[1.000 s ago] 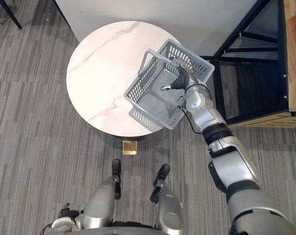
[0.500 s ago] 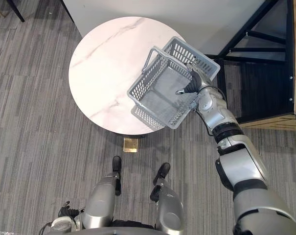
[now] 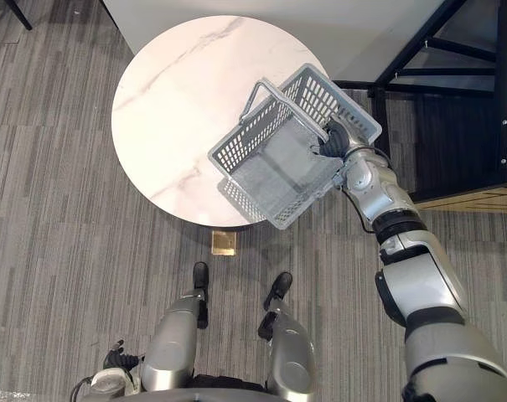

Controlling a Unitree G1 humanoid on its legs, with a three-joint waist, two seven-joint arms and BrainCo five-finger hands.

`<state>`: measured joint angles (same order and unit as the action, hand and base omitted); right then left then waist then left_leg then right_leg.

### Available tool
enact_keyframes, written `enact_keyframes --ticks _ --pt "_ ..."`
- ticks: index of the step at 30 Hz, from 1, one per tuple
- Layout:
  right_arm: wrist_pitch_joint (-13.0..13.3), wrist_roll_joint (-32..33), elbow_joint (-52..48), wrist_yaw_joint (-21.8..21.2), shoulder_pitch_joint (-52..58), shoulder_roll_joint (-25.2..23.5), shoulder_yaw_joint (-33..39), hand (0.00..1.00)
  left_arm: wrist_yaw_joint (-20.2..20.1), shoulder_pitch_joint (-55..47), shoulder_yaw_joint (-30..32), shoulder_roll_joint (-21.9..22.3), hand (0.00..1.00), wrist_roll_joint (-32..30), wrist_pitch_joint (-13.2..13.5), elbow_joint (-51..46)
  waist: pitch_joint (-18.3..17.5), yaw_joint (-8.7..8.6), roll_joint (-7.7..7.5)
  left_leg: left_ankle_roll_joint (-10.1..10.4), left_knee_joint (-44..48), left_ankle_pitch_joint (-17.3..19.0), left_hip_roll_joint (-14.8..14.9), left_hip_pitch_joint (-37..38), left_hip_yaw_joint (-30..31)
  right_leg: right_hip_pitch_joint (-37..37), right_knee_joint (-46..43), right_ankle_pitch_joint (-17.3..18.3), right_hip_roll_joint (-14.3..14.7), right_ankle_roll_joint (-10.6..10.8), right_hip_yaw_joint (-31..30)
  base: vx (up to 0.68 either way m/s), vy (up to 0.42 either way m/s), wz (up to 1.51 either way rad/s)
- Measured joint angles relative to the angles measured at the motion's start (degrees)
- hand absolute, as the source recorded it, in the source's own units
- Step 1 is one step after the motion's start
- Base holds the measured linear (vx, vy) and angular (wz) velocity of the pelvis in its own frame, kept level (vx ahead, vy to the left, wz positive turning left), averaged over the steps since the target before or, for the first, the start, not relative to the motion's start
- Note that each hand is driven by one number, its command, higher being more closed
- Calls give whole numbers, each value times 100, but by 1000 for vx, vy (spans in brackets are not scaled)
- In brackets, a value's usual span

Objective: Pick vegetable in the basket

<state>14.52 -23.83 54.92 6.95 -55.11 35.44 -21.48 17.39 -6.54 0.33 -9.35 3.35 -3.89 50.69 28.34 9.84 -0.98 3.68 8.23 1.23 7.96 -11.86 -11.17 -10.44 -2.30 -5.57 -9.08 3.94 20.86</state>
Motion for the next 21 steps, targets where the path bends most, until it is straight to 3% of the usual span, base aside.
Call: enact_keyframes --ticks 6,11,14,18,21 --pt "136 -331 -9 8 7 -94 -351 100 32 19 2 2 0 -50 108 4 0 110 0 4 -20 3 26 109 -56 67 17 -6 33 -8 -58 5 9 -4" --pt "483 -639 -100 9 7 -188 -606 100 51 26 4 6 0 -249 180 61 -9 153 -16 12 -128 2 67 301 -92 219 83 -9 98 -13 -101 6 1 -4" --pt "829 -997 -284 32 67 -204 -756 100 57 26 7 14 0 -455 195 86 -33 139 -55 49 -267 -44 68 417 -151 270 160 -30 128 -38 -144 36 4 -10" --pt "1230 -1255 -525 218 521 -321 -912 100 147 26 64 12 0 -635 189 130 -166 107 -274 75 -517 -128 48 587 -254 289 216 -43 152 -36 -219 57 4 -10" --pt "1352 -1436 -772 255 957 -335 -956 100 198 23 230 2 0 -704 133 199 -304 84 -426 75 -627 -128 21 791 -293 417 235 -49 144 -28 -279 57 15 -7"
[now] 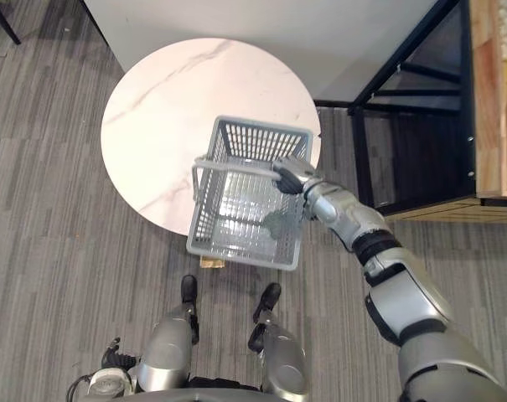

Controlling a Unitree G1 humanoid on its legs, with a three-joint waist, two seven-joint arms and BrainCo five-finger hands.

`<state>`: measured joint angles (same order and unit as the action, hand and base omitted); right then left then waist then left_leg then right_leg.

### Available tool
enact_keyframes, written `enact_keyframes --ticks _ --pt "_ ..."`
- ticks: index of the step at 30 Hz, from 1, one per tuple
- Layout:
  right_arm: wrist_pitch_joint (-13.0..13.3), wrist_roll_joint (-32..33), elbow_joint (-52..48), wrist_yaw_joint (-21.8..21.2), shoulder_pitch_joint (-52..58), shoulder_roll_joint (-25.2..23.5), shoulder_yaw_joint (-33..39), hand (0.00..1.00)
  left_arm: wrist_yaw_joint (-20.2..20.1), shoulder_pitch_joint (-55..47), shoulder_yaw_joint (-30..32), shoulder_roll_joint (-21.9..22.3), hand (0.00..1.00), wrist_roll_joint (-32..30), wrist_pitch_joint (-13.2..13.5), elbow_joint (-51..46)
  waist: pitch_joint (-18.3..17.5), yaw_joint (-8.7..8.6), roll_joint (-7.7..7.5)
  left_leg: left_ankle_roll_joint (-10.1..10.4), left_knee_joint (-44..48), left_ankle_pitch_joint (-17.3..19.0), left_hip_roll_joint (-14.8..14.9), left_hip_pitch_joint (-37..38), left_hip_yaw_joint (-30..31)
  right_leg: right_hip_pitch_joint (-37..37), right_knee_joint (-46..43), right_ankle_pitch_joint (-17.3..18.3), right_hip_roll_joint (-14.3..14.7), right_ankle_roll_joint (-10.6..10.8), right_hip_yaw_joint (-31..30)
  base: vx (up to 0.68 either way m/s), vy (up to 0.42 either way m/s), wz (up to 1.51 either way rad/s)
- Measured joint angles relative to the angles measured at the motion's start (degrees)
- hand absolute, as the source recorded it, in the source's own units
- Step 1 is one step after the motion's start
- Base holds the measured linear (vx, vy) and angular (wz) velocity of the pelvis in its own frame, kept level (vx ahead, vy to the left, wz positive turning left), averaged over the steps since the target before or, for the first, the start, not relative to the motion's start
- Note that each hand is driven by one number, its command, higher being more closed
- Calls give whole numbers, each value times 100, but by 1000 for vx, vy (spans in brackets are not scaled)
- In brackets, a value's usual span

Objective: Pick vegetable in the basket

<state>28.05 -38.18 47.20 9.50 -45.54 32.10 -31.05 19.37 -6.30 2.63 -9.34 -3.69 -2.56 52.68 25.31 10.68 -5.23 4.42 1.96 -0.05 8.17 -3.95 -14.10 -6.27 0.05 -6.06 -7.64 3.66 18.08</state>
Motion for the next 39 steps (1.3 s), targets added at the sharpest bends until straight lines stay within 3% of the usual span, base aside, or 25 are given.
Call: enact_keyframes --ticks 2,8,11,13,16,22,26,30,33,35,39 --pt "25 -48 -263 5 255 -1 -111 100 38 -13 14 -49 0 -178 -22 110 -255 -65 -143 -3 -66 -2 -47 67 -85 2 44 -27 -29 40 -100 34 30 -14" --pt "27 5 -1032 8 764 84 -93 100 16 -82 186 -93 0 -225 -51 213 -644 -264 -304 -21 -168 -13 -134 254 -289 83 195 -161 -75 75 -334 -21 24 -18" --pt "203 98 -1612 7 1162 248 -85 100 4 -156 227 -88 0 -380 -61 216 -893 -315 -292 -37 -313 -65 -146 379 -398 75 194 -156 -56 78 -465 -46 -13 -18" --pt "348 123 -2056 -37 1317 353 -73 100 -3 -292 244 -87 0 -389 -96 217 -1030 -477 -283 -1 -524 -162 -170 505 -434 89 198 -123 -45 102 -494 -28 -19 -8" --pt "448 500 -2535 -362 1552 542 81 100 -109 -385 352 -71 0 -389 -175 223 -1161 -567 -282 11 -637 -214 -185 597 -502 97 212 -121 -35 104 -556 -24 -14 -10" --pt "475 1287 -3126 -1182 2191 833 600 100 -354 -559 449 -29 0 -366 -173 351 -1532 -635 -189 20 -740 -204 -224 736 -578 194 308 -142 -40 130 -617 31 -2 -6" --pt "475 1455 -3129 -1513 2331 888 605 100 -656 -672 451 -35 0 -332 -142 391 -1615 -735 -96 6 -742 -171 -231 893 -597 377 385 -164 -36 111 -627 42 -1 -2" --pt "502 1460 -3141 -1622 2549 873 853 100 -793 -725 452 -20 0 -327 -61 443 -1667 -730 -17 0 -742 -127 -238 965 -730 392 385 -154 -30 125 -729 20 -1 -14" --pt "511 1463 -3149 -1631 2747 848 1167 100 -834 -820 451 22 0 -331 -17 445 -1690 -759 58 10 -665 32 -244 1109 -902 386 156 -1 -42 208 -920 8 20 -28" --pt "491 1466 -3249 -1629 3030 825 1457 100 -811 -853 445 14 0 -401 4 445 -1691 -834 54 3 -424 205 -237 1126 -972 341 -131 147 -94 242 -1003 11 58 -21" --pt "401 1450 -3773 -1628 3530 560 1965 100 -735 -852 395 -30 0 -591 -43 447 -1695 -988 -19 -53 90 611 -252 1086 -1439 -87 -677 73 -163 317 -1352 -3 77 -63"
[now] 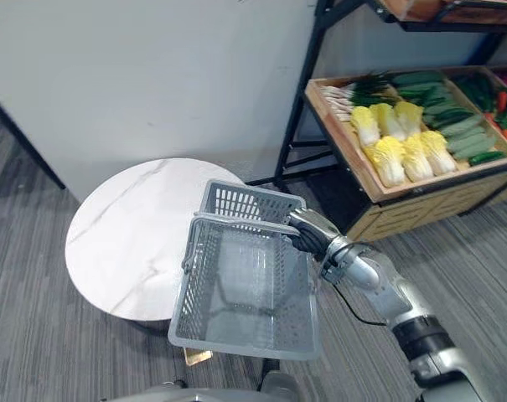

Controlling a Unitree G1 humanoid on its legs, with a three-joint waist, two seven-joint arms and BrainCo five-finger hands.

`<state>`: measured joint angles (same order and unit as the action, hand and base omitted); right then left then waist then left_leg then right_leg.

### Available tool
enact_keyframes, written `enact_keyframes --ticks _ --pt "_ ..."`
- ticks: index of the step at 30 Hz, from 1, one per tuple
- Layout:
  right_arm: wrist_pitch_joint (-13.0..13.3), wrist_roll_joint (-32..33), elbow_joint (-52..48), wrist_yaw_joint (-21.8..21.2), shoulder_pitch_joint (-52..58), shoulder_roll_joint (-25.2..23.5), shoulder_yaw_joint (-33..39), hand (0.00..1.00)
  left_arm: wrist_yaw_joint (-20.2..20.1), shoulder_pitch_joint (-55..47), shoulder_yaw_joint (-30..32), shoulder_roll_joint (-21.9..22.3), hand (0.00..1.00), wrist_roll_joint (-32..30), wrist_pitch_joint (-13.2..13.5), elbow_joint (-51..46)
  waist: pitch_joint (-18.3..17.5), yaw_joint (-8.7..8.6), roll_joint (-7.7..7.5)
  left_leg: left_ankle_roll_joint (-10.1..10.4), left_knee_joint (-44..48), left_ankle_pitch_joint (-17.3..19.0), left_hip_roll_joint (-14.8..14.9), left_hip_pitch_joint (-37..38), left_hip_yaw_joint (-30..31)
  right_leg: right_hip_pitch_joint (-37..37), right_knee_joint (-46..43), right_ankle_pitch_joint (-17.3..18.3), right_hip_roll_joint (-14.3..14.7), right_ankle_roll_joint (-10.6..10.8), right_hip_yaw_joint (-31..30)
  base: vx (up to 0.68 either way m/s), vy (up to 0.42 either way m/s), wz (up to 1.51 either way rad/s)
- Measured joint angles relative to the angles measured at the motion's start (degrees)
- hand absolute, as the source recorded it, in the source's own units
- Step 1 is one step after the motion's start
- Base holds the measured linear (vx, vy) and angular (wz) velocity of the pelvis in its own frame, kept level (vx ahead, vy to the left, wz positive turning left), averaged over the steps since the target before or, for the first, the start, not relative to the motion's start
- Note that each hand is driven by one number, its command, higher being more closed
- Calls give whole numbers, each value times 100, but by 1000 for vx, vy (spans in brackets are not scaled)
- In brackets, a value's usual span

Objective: Pick vegetable in the basket

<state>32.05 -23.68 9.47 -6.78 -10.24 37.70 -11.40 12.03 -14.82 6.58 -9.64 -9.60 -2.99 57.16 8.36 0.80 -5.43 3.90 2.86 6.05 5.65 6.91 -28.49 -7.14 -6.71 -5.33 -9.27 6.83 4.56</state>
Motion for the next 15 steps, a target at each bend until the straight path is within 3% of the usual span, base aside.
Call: enact_keyframes --ticks 2,3,4,5,6,7,8,9,10,11,12,13,14,15 --pt "-11 0 -179 -33 12 -180 7 100 -11 13 58 0 0 -64 -5 13 17 -75 -9 -126 262 131 161 -23 -461 -290 -18 -608 210 -251 195 -136 83 -134" --pt "30 2 -283 -84 -30 -334 -13 100 0 3 107 53 0 -58 19 118 -13 61 206 -277 224 173 493 -8 -1087 -312 132 -957 420 -496 571 -190 58 -167" --pt "87 7 -361 -96 -25 -405 -51 100 8 19 131 41 0 -45 25 162 -5 5 216 -281 241 172 567 33 -1352 -462 -1001 -67 229 -1115 1372 -171 63 -163" --pt "146 14 -417 -130 -27 -453 -59 100 28 15 125 24 0 5 27 167 -36 -90 134 -292 333 193 598 98 -1505 -414 -1910 543 -103 -1204 2001 -75 56 -132" --pt "228 16 -414 -157 -69 -506 -66 100 117 13 128 -15 0 133 24 165 -42 -76 109 -387 702 372 691 106 -1808 -284 -2575 812 -499 -1315 2562 -52 38 -158" --pt "259 15 -409 -225 -237 -504 -157 100 133 107 202 -98 0 289 18 182 -50 -48 39 -390 1279 650 836 9 -2089 -310 -2506 651 -472 -1470 3017 -76 -2 -166" --pt "260 14 -408 -244 -310 -511 -228 100 131 158 282 -70 0 346 9 225 -71 -23 90 -466 1317 707 901 -38 -2098 -309 -2225 551 -304 -1629 3037 -201 -67 -189" --pt "277 11 -409 -266 -427 -535 -361 100 112 156 353 43 0 449 16 315 -108 121 276 -360 910 599 1010 1 -2289 -102 -1284 377 215 -1596 2744 -218 -40 -158" --pt "272 13 -407 -269 -490 -548 -454 100 121 192 416 62 0 460 71 322 -84 97 231 -333 806 466 929 76 -2669 -33 -1709 907 16 -1676 3026 -193 -27 -155" --pt "271 16 -387 -275 -497 -560 -507 100 125 221 388 67 0 472 97 329 -100 94 168 -337 813 451 843 151 -2822 139 -1959 1240 -241 -1455 3200 -100 -44 -127" --pt "260 15 -307 -321 -560 -615 -605 100 147 243 409 33 0 474 107 347 -145 138 86 -338 866 453 803 187 -3109 461 -1780 1437 -451 -1088 3311 -76 -99 -109" --pt "249 15 -264 -348 -631 -631 -692 100 140 246 405 12 0 472 107 358 -155 154 69 -339 909 453 812 185 -3232 585 -1561 1447 -474 -927 3304 -78 -140 -120" --pt "237 14 -240 -409 -774 -631 -858 100 146 263 402 9 0 470 112 376 -168 160 16 -331 1016 448 885 181 -3446 712 -991 1346 -355 -665 3256 -72 -162 -102" --pt "228 12 -220 -443 -847 -628 -978 100 176 304 423 20 0 465 115 387 -142 159 52 -305 1144 433 983 181 -3576 849 -433 1247 -107 -555 3220 -103 -252 -97"
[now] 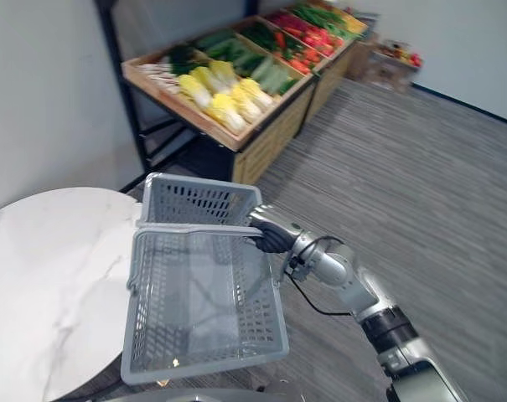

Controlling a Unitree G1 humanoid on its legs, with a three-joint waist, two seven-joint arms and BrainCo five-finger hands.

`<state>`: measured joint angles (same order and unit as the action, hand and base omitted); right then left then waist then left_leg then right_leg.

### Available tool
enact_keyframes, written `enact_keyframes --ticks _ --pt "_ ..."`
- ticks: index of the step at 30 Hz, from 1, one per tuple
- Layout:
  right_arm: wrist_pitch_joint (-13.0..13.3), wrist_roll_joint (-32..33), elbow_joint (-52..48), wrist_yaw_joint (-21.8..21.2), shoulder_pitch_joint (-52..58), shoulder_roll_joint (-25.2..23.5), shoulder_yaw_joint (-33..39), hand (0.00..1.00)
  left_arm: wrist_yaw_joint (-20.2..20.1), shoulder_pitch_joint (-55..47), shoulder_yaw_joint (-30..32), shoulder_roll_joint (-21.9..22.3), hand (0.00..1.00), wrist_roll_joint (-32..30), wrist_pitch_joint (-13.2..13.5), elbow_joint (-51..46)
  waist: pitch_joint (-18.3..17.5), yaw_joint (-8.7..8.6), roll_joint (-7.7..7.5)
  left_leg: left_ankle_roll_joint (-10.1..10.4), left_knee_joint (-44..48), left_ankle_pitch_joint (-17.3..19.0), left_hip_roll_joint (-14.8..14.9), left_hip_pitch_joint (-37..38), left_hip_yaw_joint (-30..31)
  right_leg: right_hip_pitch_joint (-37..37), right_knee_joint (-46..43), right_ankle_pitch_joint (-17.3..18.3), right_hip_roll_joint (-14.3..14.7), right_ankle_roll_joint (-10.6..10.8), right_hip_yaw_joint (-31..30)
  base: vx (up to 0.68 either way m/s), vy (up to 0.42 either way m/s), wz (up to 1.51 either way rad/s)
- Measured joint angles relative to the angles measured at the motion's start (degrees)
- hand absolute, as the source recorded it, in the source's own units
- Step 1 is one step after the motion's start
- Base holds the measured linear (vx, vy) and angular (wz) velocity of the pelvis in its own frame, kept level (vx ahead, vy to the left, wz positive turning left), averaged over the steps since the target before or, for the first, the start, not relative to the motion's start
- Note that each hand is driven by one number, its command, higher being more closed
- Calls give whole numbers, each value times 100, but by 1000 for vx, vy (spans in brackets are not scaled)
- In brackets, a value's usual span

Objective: Pick vegetable in the basket

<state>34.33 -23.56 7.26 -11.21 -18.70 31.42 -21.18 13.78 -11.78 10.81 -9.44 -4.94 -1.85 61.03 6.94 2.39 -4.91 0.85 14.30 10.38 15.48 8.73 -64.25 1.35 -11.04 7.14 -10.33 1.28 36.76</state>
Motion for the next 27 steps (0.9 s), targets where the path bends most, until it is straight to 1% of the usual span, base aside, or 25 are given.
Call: enact_keyframes --ticks 1,2,4,6,8,9,10,11,12,13,14,15,16,17,18,19,20,21,22,23,25,27 --pt "-24 0 17 -29 0 5 -35 100 4 64 41 -4 0 -32 -5 56 45 -6 105 39 55 -36 117 13 -18 121 368 -218 234 -54 -104 -140 -270 -81" --pt "-110 0 13 -46 -1 20 -136 100 54 56 36 35 0 -36 0 55 26 -40 155 105 63 -116 197 13 -33 247 893 -496 504 -136 -250 -185 -237 -62" --pt "-187 3 -17 -52 0 18 -185 100 88 57 38 26 0 -37 3 54 26 -54 155 156 31 -196 227 19 -48 294 1190 -655 660 -203 -367 -142 -102 -45" --pt "-369 77 -205 -124 10 76 -180 100 90 89 40 5 0 -52 3 52 26 -98 148 169 17 -295 265 -28 -104 285 1484 -767 804 -251 -489 -173 -96 -30" --pt "-440 217 -311 -197 59 171 -154 100 91 95 36 -39 0 -83 10 49 34 -122 159 170 248 -300 436 -76 -19 283 1600 -767 908 -252 -574 -143 -65 -28" --pt "-492 255 -346 -215 132 175 -111 100 90 91 38 -82 0 -80 48 43 41 -91 164 169 551 -300 600 -145 316 283 1627 -737 963 -250 -660 -116 -19 -42" --pt "-571 342 -442 -271 224 179 -39 100 68 99 33 -92 0 -79 85 18 55 -75 201 145 900 -315 751 -276 857 289 1625 -728 1016 -264 -777 -100 -16 -47" --pt "-596 361 -468 -298 253 174 0 100 58 97 33 -78 0 -77 116 4 65 -73 230 114 1040 -335 783 -360 1203 295 1623 -729 1034 -266 -854 -25 9 -59" --pt "-640 398 -473 -306 317 159 58 100 56 85 18 -32 0 -61 135 7 62 -72 241 61 1193 -357 689 -587 2009 291 1583 -771 1016 -333 -1078 31 48 -88" --pt "-665 444 -473 -306 352 152 62 100 60 54 -39 40 0 -23 130 32 72 -63 236 149 1059 -154 363 -667 2874 221 1556 -814 962 -364 -1362 36 78 -105" --pt "-668 448 -473 -306 368 135 62 100 66 40 -68 79 0 0 125 52 71 -55 246 198 903 -80 168 -663 3252 149 1495 -821 927 -375 -1527 8 107 -130" --pt "-665 465 -492 -305 442 133 61 100 68 -12 -185 123 0 32 106 50 52 -56 282 269 477 20 -201 -659 3909 13 1388 -835 897 -351 -1832 -18 129 -127" --pt "-664 525 -491 -304 548 127 64 100 72 -25 -299 157 0 39 36 39 60 -74 352 287 -30 25 -459 -633 4393 -111 1280 -850 903 -332 -2068 -26 137 -120" --pt "-664 547 -491 -304 610 130 62 100 77 -16 -355 175 0 58 -4 33 70 -82 380 290 -264 22 -556 -634 4598 -180 1228 -860 913 -315 -2182 -47 166 -113" --pt "-667 545 -490 -303 721 134 62 100 85 -7 -391 225 0 220 -33 -6 105 -81 450 375 -658 -81 -664 -644 4950 -282 1181 -901 956 -248 -2406 -59 169 -100" --pt "-675 527 -478 -303 794 133 62 100 89 1 -407 259 0 259 -74 -30 131 -73 500 505 -770 -273 -673 -660 5078 -323 1182 -942 998 -196 -2562 -40 182 -99" --pt "-713 422 -468 -302 921 98 51 100 113 0 -426 250 0 258 -111 -41 125 -91 474 497 -780 -270 -744 -603 5000 -325 1243 -989 948 -129 -2684 19 183 -63" --pt "-771 349 -473 -300 1053 77 42 100 116 9 -446 239 0 256 -124 -56 144 -111 500 490 -791 -262 -816 -609 4901 -313 1378 -1054 873 -37 -2739 48 194 -37" --pt "-803 307 -473 -294 1095 66 42 100 117 20 -488 238 0 246 -119 -77 123 -100 458 444 -798 -234 -872 -614 4830 -307 1465 -1135 818 51 -2757 43 208 -27" --pt "-822 208 -472 -285 1119 52 45 100 118 20 -506 243 0 237 -121 -117 129 -87 472 408 -804 -213 -933 -614 4752 -299 1580 -1222 766 119 -2783 16 156 -20" --pt "-828 203 -473 -228 1202 30 98 100 119 16 -552 238 0 211 -130 -133 144 -91 499 393 -817 -204 -1015 -605 4761 -236 1714 -1326 711 112 -2779 32 102 -2" --pt "-835 204 -476 -171 1427 -5 253 100 119 7 -615 243 0 201 -123 -179 142 -74 544 362 -826 -182 -1037 -542 4790 -190 1714 -1329 704 111 -2778 39 55 8"
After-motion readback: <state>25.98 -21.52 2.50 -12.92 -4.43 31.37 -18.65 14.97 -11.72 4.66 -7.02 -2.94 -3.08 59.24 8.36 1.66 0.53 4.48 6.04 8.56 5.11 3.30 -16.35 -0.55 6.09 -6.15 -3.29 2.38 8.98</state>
